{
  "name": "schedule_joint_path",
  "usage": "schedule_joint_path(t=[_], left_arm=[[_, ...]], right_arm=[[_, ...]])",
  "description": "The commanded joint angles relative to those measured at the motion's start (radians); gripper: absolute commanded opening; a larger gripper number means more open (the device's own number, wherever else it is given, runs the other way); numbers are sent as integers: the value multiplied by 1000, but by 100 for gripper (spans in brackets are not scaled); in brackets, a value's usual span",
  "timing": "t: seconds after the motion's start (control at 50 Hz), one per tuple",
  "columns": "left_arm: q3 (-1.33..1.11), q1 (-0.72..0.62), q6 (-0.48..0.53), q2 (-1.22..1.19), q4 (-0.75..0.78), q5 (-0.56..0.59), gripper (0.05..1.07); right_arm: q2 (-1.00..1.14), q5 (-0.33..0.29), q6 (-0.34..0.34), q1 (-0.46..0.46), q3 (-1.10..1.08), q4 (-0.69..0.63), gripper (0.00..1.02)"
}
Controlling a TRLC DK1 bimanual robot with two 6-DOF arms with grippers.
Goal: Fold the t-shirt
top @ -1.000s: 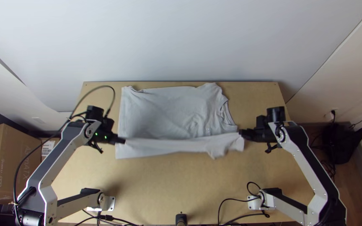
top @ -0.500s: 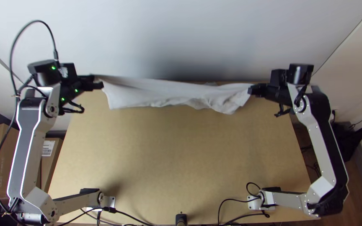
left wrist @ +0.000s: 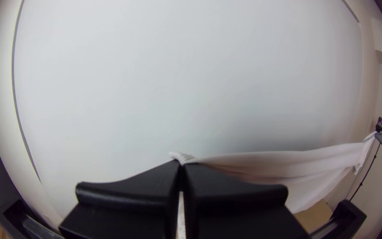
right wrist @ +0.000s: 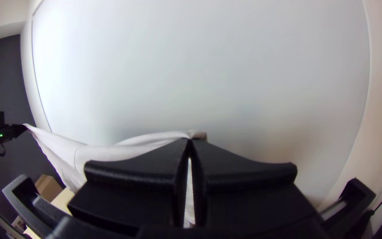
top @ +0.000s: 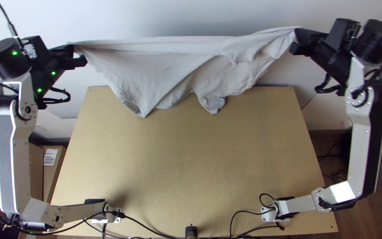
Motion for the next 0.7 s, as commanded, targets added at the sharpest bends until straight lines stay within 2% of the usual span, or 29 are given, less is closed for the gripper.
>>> schedule_joint_path(t=[0.0, 0.44, 0.6, 0.68], left_arm=[[44, 21, -28, -103, 30, -26, 8], [44, 22, -42, -412, 124, -26, 8], [30, 16, -42, -459, 46, -26, 8], [-53, 12, -40, -485, 12, -19, 8]], right_arm=[[-103, 27, -11, 7, 32, 31, 2], [-489, 24, -11, 76, -93, 70, 2], [-546, 22, -11, 79, -97, 65, 2], [-546, 22, -9, 79, -129, 44, 2]])
